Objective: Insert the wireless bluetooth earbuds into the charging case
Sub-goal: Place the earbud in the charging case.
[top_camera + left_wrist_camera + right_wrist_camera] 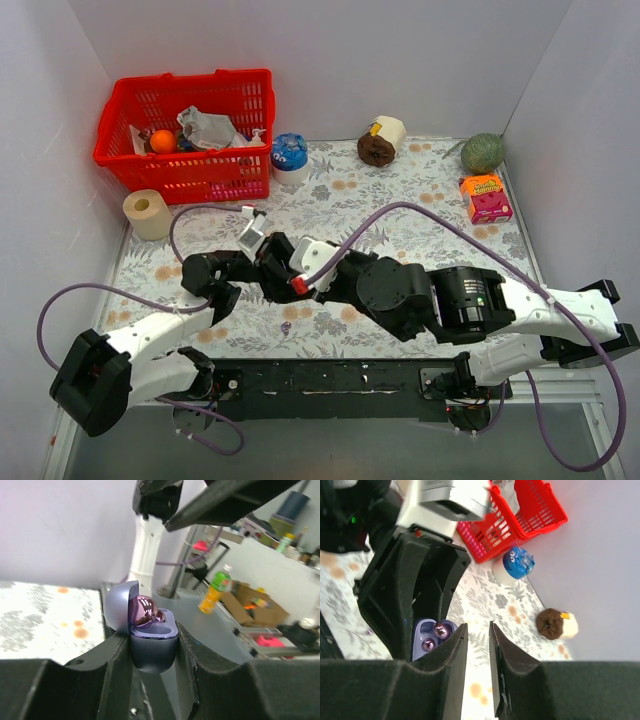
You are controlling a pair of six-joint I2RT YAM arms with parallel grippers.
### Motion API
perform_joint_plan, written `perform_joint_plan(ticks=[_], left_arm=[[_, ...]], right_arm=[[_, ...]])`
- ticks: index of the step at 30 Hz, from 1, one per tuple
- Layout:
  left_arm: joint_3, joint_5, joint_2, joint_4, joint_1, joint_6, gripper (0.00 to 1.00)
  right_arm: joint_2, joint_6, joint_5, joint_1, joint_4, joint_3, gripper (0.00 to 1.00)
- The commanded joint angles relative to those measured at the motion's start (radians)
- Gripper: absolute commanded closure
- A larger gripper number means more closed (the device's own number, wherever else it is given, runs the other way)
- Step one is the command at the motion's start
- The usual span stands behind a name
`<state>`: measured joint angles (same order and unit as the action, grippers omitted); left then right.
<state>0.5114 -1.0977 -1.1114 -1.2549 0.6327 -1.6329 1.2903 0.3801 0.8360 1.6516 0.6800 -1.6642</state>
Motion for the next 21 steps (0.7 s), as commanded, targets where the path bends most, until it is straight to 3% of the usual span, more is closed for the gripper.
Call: perform_joint_plan(ticks=[1,7,15,21], left_arm=[[-0.025,0.232,0.090,0.057,0.005,0.251,1.00],[-0.080,0.452,0.111,-0.023,0.005,0.338,1.00],[-0.065,0.470,0.088,-0.029,0.013,0.352,1.00],[-0.062,0.472,0.104,0.005,0.027,0.392,1.00]], right_arm=[[-0.051,-0.236,0.035,-0.001,-0.117,-0.083,0.70],[-0.037,-0.348,-0.004,-0.003,-0.071,-0.095,0.72],[0.003,-0.359,-0.020,-0.016,-0.062,-0.078,0.74],[0.040,-0.404,-0.078,-0.122,-0.027,-0.094,0.78]])
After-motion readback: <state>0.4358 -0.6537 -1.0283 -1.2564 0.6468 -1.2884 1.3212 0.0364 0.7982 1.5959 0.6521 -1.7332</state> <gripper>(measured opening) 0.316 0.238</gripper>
